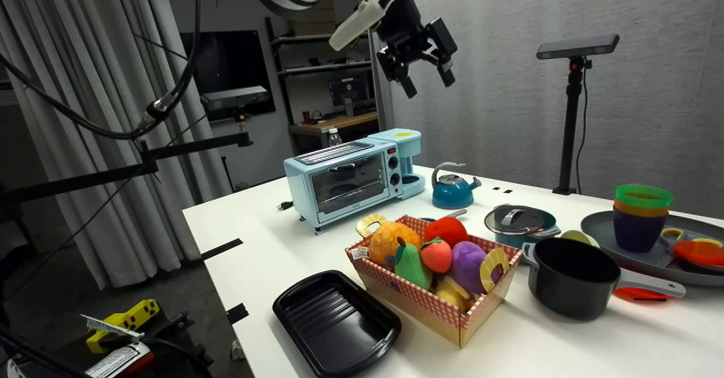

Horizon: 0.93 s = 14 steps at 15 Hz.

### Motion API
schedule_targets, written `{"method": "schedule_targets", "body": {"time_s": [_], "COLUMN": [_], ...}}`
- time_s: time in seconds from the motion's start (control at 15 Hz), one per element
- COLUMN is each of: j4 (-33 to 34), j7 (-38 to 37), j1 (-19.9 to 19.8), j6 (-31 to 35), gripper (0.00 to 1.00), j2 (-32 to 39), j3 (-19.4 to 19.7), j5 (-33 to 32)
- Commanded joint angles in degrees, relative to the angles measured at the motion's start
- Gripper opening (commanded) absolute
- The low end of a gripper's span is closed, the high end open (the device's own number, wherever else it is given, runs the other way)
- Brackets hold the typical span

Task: Move the black lid from the blue pot to the blue pan

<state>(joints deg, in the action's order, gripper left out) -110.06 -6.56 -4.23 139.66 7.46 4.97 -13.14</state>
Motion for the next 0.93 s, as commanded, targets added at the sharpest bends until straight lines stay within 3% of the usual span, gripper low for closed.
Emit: {"method": "schedule_targets", "body": {"time_s": [0.0, 0.07, 0.27, 0.87], "j4": [3.0, 0.7, 1.4, 1.8], "j7": [6.0, 2.3, 4.7, 5.1], "j1": [-2.8, -0.7, -2.5, -2.5], "j6": [1.3, 0.0, 0.7, 2.0], "gripper": [1.0, 1.0, 1.0, 1.0], "j2": [4.0, 1.1, 3.1, 5.2], "j3": [1.5, 1.0, 2.1, 1.9], "j5": [5.3, 2.5, 4.0, 3.8]}}
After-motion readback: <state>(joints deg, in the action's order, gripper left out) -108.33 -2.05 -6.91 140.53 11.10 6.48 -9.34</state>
